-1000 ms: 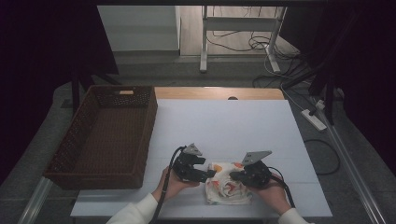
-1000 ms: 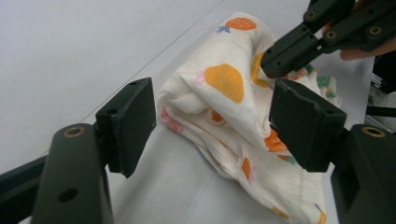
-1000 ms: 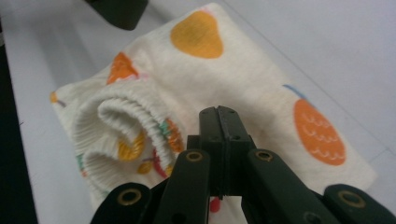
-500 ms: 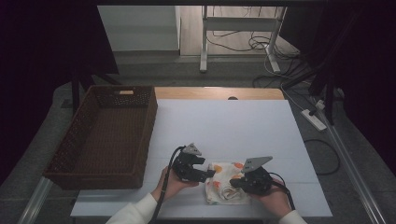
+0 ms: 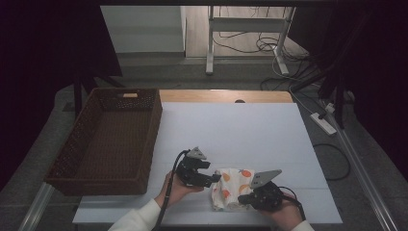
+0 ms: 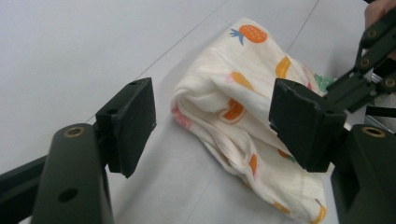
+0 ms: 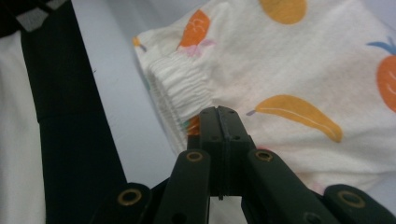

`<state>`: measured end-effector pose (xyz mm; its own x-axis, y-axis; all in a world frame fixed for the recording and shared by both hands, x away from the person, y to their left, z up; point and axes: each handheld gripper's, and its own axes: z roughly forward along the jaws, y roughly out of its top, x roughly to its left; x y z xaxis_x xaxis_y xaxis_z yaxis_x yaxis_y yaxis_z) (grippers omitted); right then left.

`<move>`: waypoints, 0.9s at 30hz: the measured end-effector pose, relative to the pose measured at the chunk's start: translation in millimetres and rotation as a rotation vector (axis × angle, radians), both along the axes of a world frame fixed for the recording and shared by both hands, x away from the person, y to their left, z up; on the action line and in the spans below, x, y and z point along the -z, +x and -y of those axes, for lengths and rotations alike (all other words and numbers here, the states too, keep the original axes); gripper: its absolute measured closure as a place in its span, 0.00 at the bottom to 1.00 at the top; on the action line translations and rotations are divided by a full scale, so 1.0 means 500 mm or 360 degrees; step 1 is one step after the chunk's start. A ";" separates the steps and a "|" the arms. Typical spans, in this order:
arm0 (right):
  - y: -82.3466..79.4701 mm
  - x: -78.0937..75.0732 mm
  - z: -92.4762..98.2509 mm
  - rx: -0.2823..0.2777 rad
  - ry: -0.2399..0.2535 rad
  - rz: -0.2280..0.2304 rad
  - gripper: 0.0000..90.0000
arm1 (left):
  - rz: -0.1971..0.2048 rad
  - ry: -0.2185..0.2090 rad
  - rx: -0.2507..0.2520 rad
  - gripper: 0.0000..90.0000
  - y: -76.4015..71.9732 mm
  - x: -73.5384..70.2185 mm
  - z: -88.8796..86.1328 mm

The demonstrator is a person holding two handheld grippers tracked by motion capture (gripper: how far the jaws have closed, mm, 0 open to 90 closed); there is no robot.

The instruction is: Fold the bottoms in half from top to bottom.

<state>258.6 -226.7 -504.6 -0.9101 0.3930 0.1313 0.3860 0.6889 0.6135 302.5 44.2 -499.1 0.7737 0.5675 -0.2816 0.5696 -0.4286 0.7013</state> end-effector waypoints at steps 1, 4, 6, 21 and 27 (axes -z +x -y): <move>-0.002 -0.001 -0.002 -0.0005 -0.0009 0.0002 0.99 | 0.0000 -0.0001 -0.0001 0.34 0.000 0.000 -0.001; -0.009 -0.002 -0.003 -0.0027 -0.0001 -0.0008 1.00 | 0.0003 -0.0003 -0.0008 0.34 0.001 -0.002 -0.003; -0.012 -0.004 -0.003 -0.0040 -0.0001 -0.0013 0.99 | 0.0004 -0.0004 -0.0009 0.34 0.001 -0.002 -0.004; 0.023 -0.032 -0.049 -0.0004 0.0185 0.0154 0.99 | 0.0017 -0.0008 -0.0023 0.34 0.004 -0.006 -0.006; 0.014 -0.004 -0.089 -0.0112 0.0076 0.0108 0.99 | 0.0014 -0.0018 -0.0024 0.37 0.006 -0.005 -0.012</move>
